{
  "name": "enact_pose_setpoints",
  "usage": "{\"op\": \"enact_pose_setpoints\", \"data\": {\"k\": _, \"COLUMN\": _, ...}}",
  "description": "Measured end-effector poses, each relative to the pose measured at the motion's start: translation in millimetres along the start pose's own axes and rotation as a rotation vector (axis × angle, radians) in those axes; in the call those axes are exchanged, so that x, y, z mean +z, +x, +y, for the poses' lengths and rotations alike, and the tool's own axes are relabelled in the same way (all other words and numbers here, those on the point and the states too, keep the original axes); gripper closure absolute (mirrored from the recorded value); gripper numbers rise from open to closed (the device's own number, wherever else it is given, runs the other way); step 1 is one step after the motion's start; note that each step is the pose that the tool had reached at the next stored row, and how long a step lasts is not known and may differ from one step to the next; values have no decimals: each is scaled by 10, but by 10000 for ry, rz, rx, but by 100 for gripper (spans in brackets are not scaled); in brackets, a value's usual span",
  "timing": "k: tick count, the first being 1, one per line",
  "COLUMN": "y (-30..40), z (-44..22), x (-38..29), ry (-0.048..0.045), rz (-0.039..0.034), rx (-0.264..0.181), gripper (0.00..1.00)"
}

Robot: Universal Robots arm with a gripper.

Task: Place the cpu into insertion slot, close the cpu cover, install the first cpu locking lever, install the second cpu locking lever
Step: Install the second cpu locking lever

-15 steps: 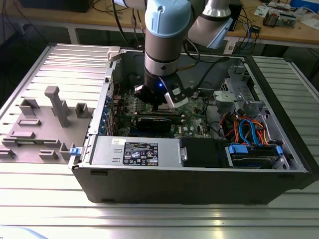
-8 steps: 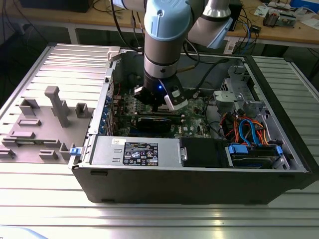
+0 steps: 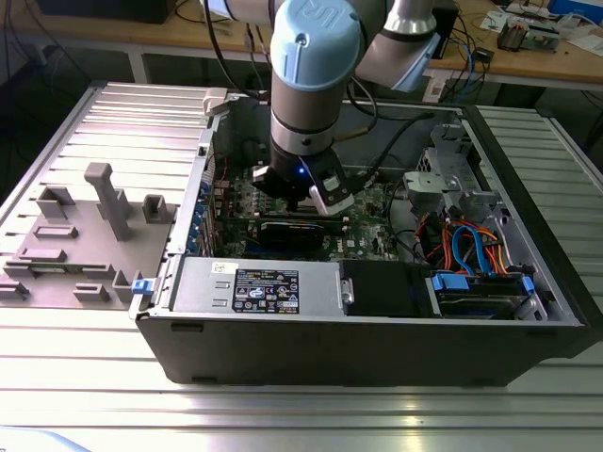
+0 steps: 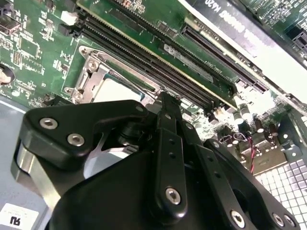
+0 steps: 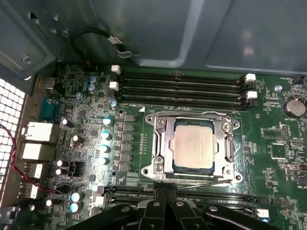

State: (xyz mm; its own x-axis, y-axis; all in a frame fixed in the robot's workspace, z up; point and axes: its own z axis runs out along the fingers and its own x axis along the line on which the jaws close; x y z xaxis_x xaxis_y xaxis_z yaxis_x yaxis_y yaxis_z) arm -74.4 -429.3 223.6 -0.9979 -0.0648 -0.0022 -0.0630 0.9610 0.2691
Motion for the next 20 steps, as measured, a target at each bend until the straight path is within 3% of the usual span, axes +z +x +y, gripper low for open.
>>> {"op": "enact_pose_setpoints", "data": {"k": 5, "y": 41, "z": -23, "x": 50, "ry": -12, "rz": -14, "rx": 48, "gripper": 89}}
{"op": "enact_pose_setpoints", "data": {"k": 13, "y": 92, "z": -37, "x": 114, "ry": -30, "rz": -135, "rx": 478, "gripper": 89}}
{"op": "enact_pose_setpoints", "data": {"k": 20, "y": 148, "z": -37, "x": 167, "ry": -223, "rz": -212, "rx": 727, "gripper": 89}}
